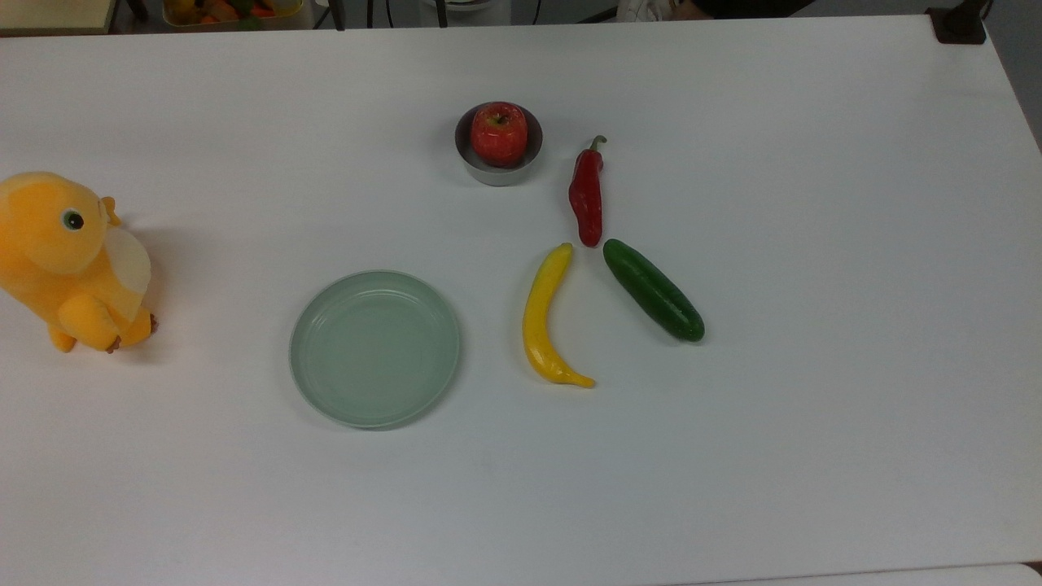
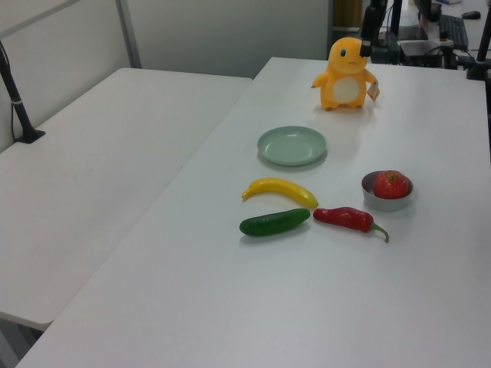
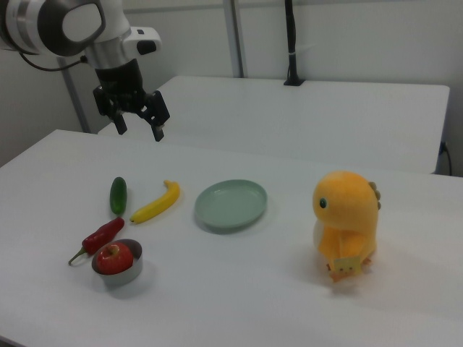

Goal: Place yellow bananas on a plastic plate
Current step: 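Move the open gripper over the yellow banana and lower it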

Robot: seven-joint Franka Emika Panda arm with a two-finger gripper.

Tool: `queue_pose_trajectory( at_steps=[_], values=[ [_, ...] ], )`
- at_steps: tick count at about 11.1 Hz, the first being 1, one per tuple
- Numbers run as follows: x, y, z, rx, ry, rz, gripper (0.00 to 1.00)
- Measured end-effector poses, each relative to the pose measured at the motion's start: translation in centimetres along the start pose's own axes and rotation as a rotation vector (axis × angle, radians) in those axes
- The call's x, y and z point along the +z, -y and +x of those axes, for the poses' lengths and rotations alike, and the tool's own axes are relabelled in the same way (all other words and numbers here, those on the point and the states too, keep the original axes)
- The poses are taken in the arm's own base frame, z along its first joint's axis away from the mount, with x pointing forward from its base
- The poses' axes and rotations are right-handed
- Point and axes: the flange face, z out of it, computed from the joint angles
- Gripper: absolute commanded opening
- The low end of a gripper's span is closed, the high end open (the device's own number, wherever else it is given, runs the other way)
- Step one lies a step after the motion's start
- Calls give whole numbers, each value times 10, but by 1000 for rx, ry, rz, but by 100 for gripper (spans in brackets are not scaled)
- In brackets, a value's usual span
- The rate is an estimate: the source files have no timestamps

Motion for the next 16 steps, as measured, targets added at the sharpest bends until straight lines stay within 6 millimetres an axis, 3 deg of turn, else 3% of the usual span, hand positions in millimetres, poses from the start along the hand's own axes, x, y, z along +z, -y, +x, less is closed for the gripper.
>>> queue_pose_trajectory(
  at_steps=[2, 5, 9, 12, 16],
  values=[
    [6, 1, -1, -2, 13, 1, 100],
    [31, 4, -1, -8, 23, 2, 100],
    [68, 24, 20, -45, -30, 1, 100],
    [119, 50, 46, -87, -60, 7, 100],
    [204, 86, 73, -133, -87, 23, 100]
  ],
)
